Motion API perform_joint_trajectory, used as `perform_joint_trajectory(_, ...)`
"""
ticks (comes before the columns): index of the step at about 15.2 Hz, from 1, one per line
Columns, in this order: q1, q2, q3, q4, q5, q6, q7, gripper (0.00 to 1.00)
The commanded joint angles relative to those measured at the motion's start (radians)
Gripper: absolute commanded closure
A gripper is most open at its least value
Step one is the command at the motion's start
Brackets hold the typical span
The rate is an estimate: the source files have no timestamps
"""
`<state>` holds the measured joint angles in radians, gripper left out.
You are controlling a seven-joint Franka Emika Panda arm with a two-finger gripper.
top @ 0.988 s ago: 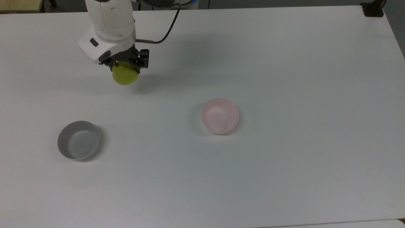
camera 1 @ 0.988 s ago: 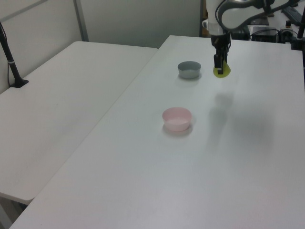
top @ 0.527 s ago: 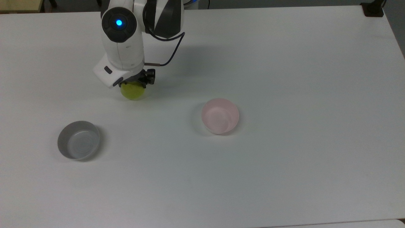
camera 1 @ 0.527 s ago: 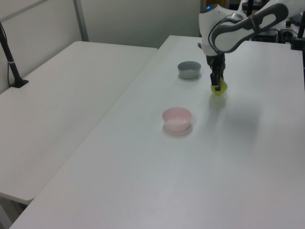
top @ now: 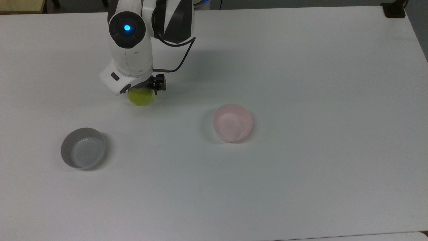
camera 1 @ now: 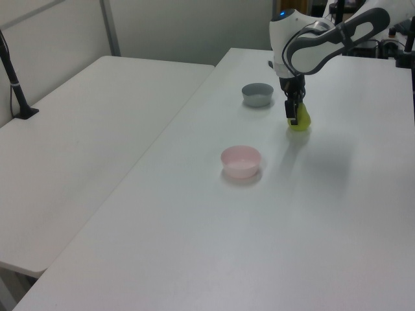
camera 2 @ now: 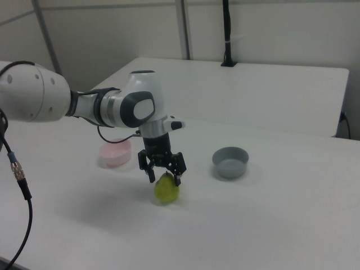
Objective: Pick up a pear from the bowl
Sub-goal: 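Lower the held pear onto the table beside the grey bowl, then open the gripper, release the pear, and raise the gripper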
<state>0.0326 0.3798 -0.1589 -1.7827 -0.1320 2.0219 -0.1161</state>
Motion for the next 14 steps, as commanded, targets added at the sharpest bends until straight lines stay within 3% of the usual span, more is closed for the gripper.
perform_joint_trajectory(1, 0.012, -0.082, -0.007, 0.011, -0.014, -0.061, 0.009, 0.0)
perform_joint_trajectory(6, 0.064, -0.195, -0.031, 0.091, 0.005, -0.262, 0.016, 0.0)
perform_joint_trajectory(8, 0.066, -0.252, -0.034, 0.095, 0.07, -0.307, 0.015, 0.0)
perform_joint_trajectory(14, 0.059, -0.302, -0.034, 0.106, 0.078, -0.362, 0.0, 0.0)
